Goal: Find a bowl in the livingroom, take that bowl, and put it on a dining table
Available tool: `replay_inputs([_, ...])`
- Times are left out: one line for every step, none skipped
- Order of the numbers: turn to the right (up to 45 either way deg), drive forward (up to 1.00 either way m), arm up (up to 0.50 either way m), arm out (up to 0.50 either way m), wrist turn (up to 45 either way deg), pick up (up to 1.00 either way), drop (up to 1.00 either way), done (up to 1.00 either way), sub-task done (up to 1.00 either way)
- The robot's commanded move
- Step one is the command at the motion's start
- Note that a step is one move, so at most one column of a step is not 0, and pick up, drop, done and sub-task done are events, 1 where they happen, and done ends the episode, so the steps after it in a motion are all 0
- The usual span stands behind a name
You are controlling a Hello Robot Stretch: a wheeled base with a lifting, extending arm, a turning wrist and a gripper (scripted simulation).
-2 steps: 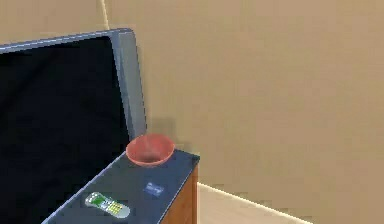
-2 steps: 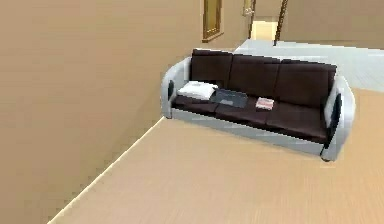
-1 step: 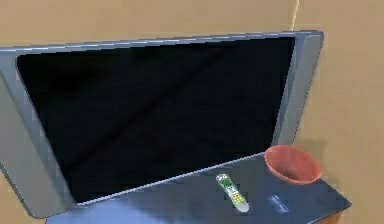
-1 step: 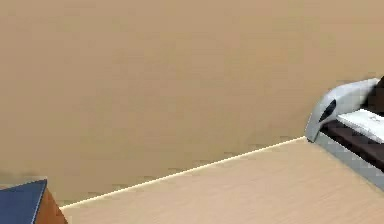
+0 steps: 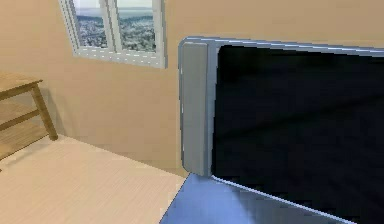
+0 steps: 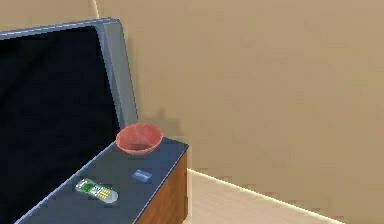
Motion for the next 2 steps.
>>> replay_inputs([-12.0,0.0,0.0,0.0,0.0,0.0,0.0,0.0,0.0])
replay_inputs([0.0,0.0,0.5,0.0,0.0,0.0,0.0,0.0,0.0])
